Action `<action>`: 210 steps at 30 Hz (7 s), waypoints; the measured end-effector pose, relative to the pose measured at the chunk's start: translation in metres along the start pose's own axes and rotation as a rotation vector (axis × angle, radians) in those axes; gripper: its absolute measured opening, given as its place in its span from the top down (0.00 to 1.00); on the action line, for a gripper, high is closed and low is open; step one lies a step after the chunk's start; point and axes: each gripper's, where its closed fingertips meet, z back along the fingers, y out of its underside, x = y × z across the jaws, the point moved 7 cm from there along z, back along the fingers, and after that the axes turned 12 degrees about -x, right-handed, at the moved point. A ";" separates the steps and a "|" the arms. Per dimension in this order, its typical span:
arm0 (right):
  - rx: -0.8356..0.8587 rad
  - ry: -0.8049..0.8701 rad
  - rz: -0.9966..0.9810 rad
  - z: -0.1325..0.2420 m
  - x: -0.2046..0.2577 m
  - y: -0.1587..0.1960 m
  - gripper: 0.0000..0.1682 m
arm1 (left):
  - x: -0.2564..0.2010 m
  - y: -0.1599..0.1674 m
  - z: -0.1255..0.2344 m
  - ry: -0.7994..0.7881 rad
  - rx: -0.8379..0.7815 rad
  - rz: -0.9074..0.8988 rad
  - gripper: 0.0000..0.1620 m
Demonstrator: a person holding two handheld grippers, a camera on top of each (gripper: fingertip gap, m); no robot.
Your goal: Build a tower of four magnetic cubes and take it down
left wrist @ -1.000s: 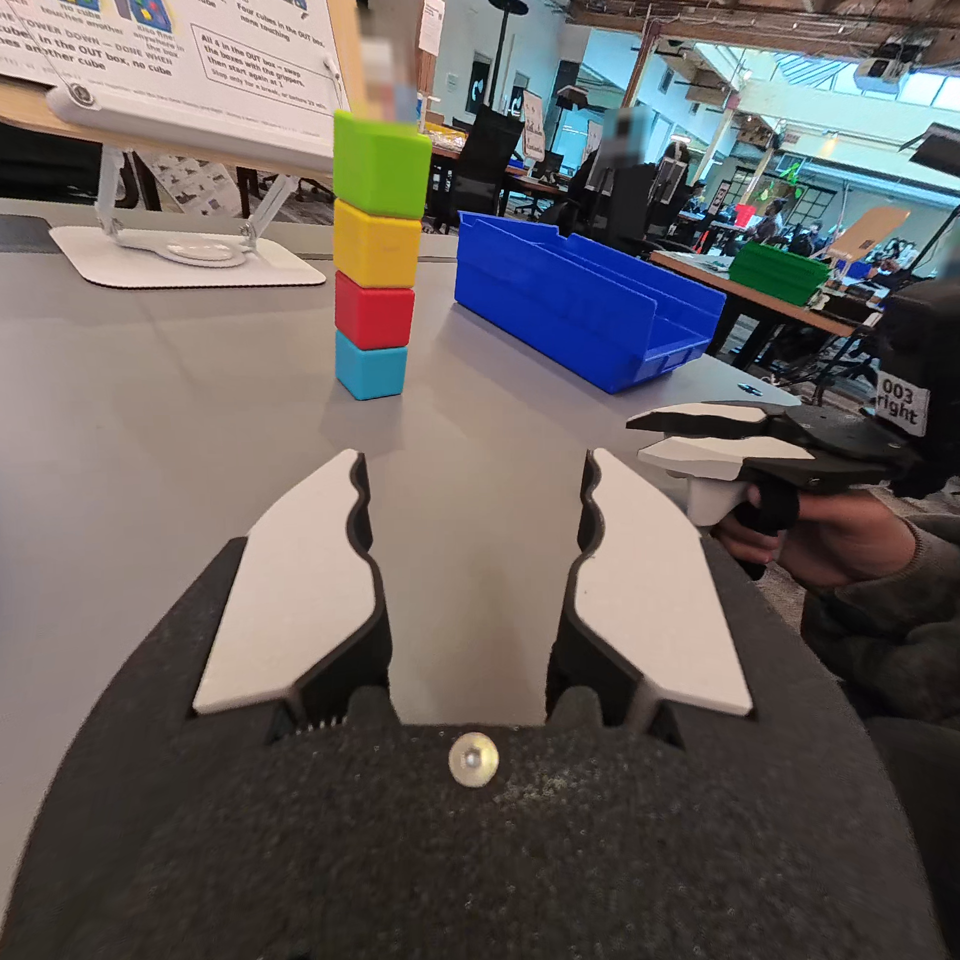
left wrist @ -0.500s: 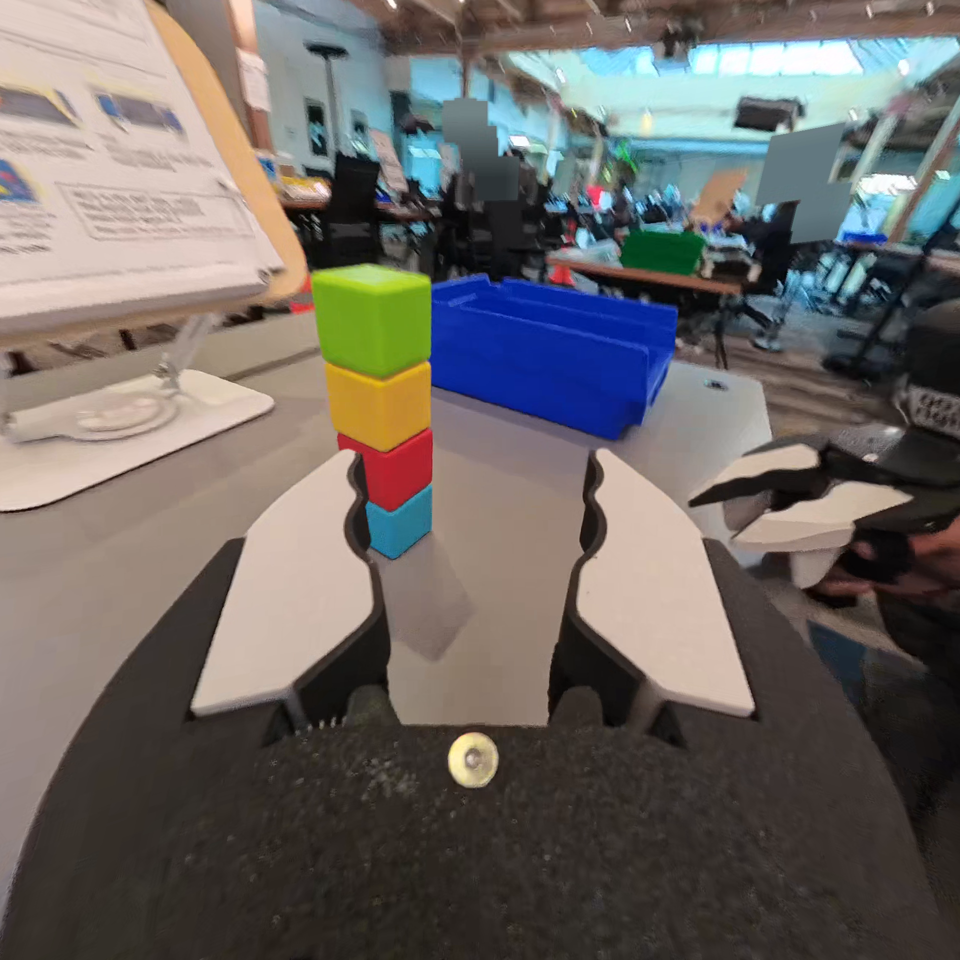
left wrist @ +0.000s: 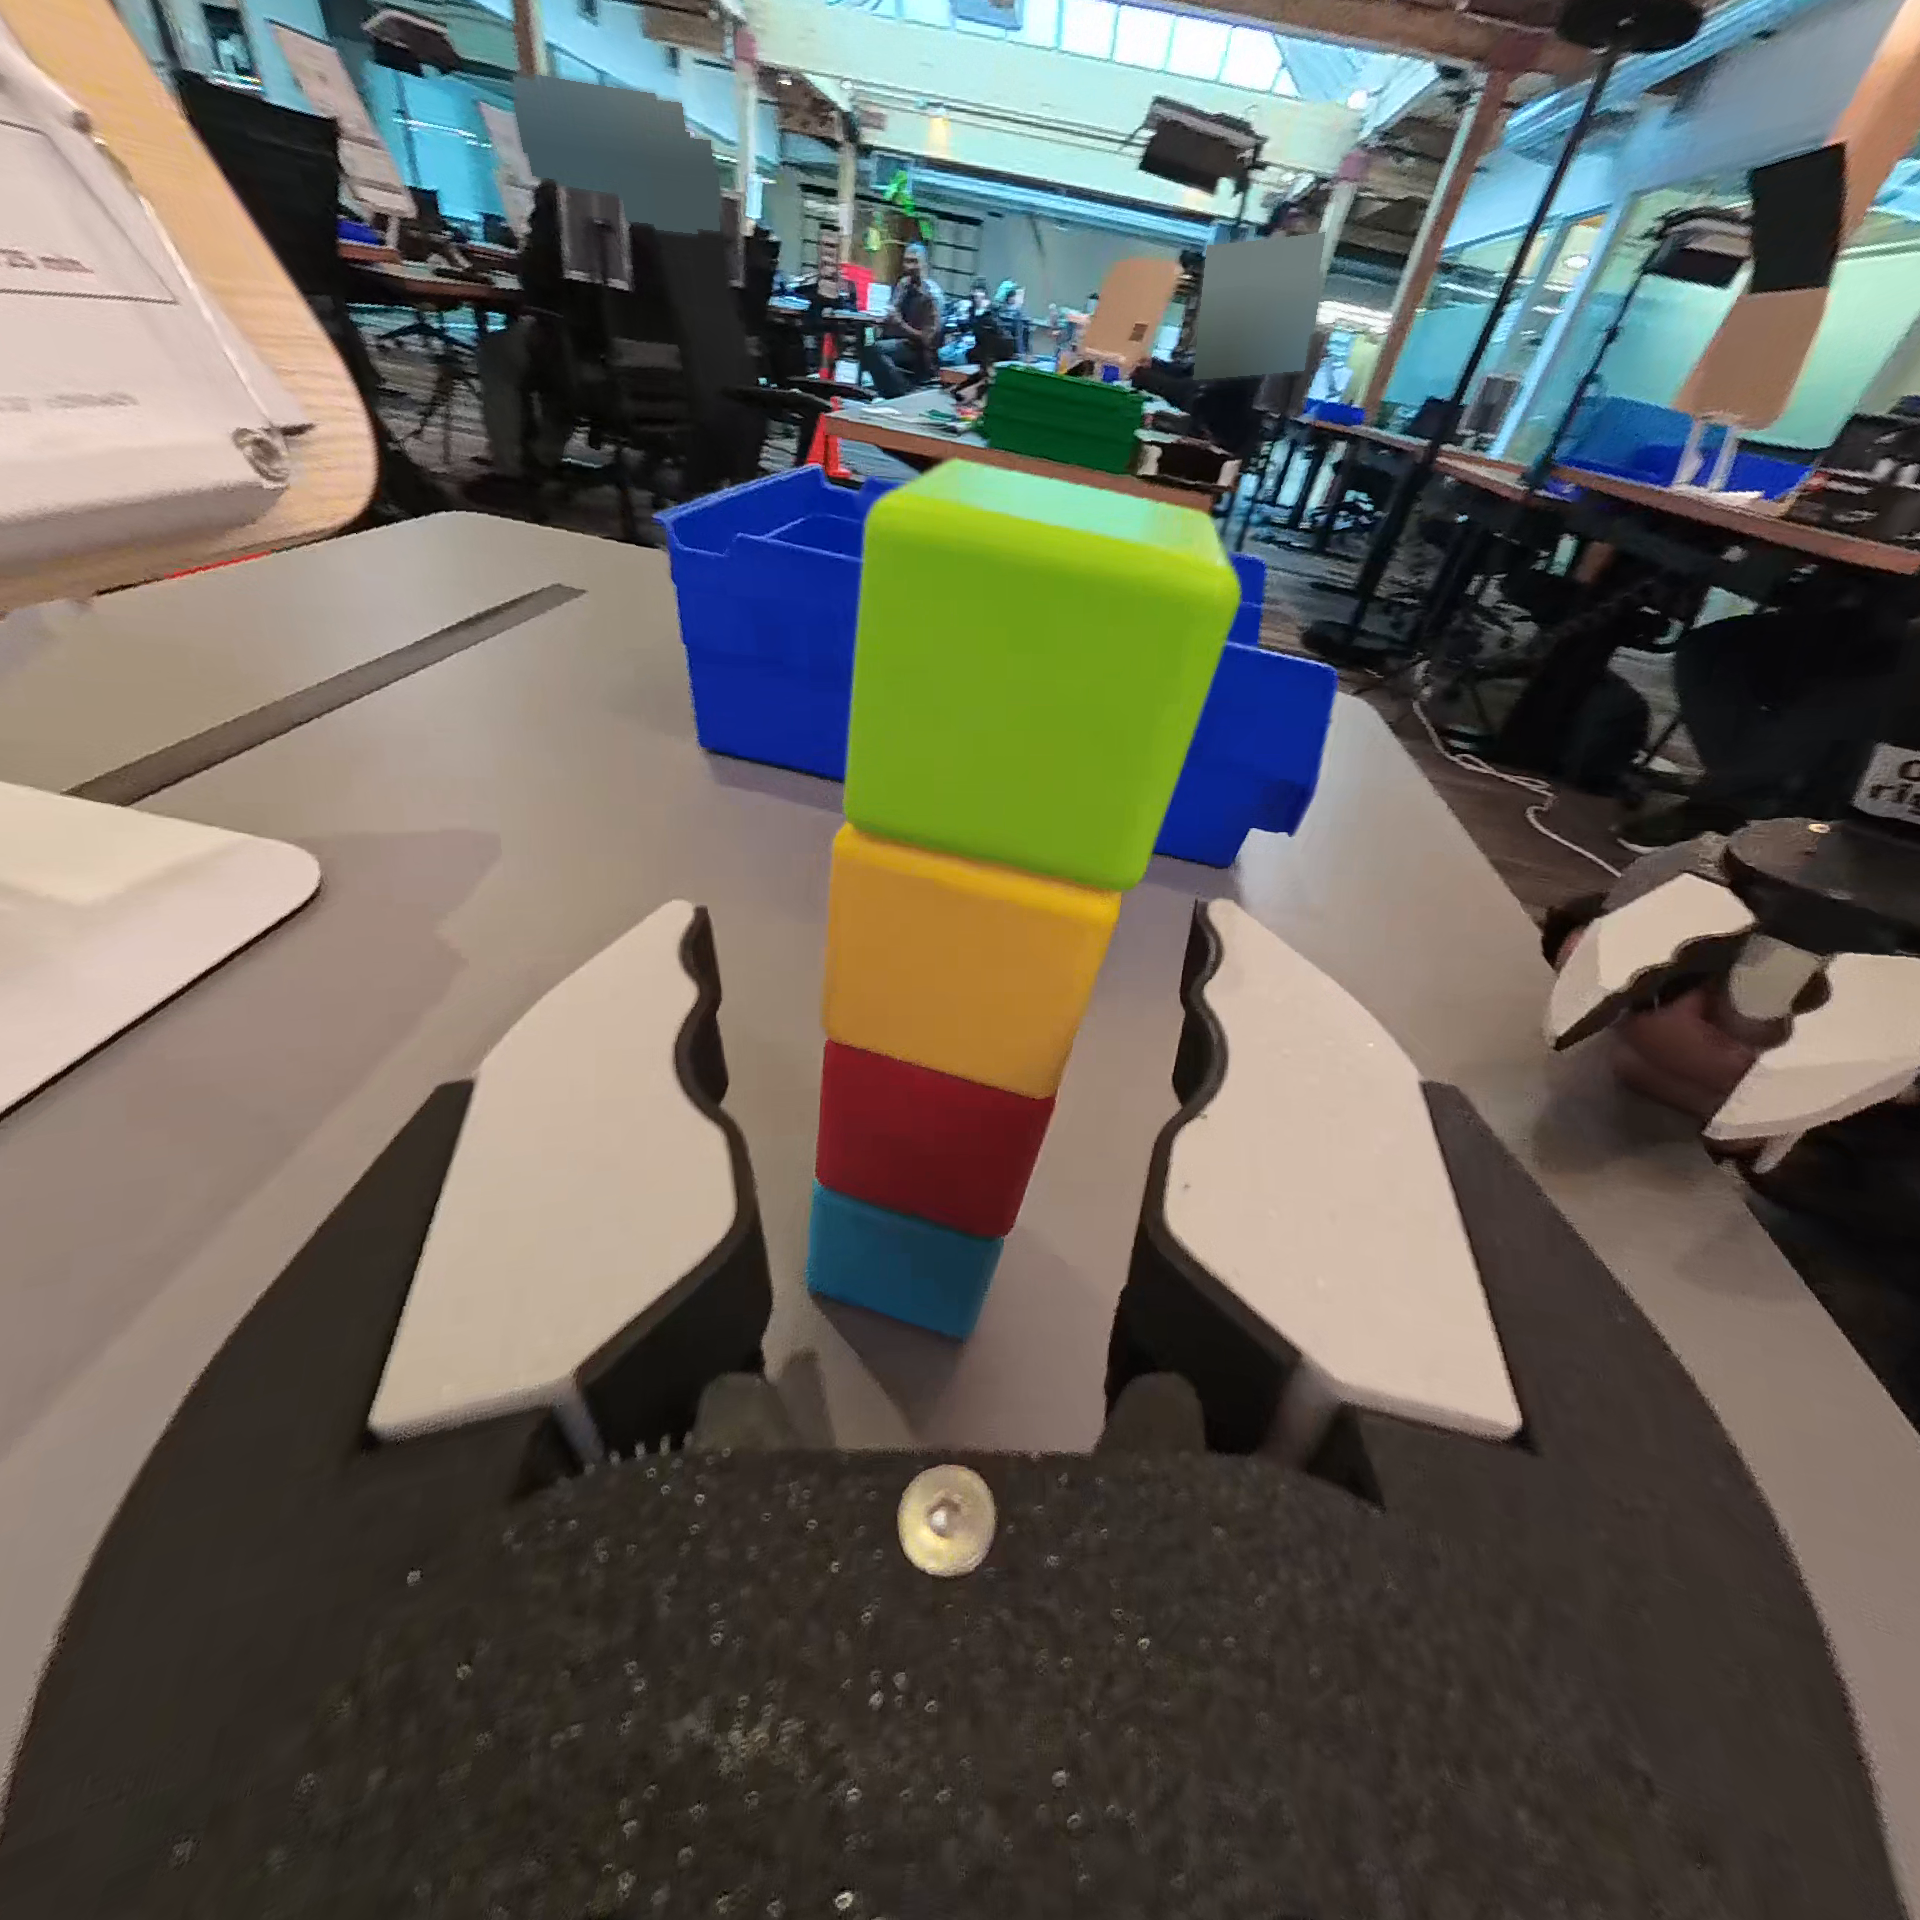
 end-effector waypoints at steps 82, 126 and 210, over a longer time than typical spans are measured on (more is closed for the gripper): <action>0.707 0.562 0.116 -0.084 -0.347 -0.165 0.70 | -0.015 0.005 -0.017 0.190 0.017 -0.093 0.69; -0.264 -0.156 -0.297 0.008 -0.046 -0.055 0.66 | -0.016 0.014 0.011 0.072 0.256 -0.139 0.56; 1.245 0.413 0.142 -0.048 -0.361 -0.072 0.69 | -0.029 0.035 -0.006 0.220 0.389 -0.157 0.70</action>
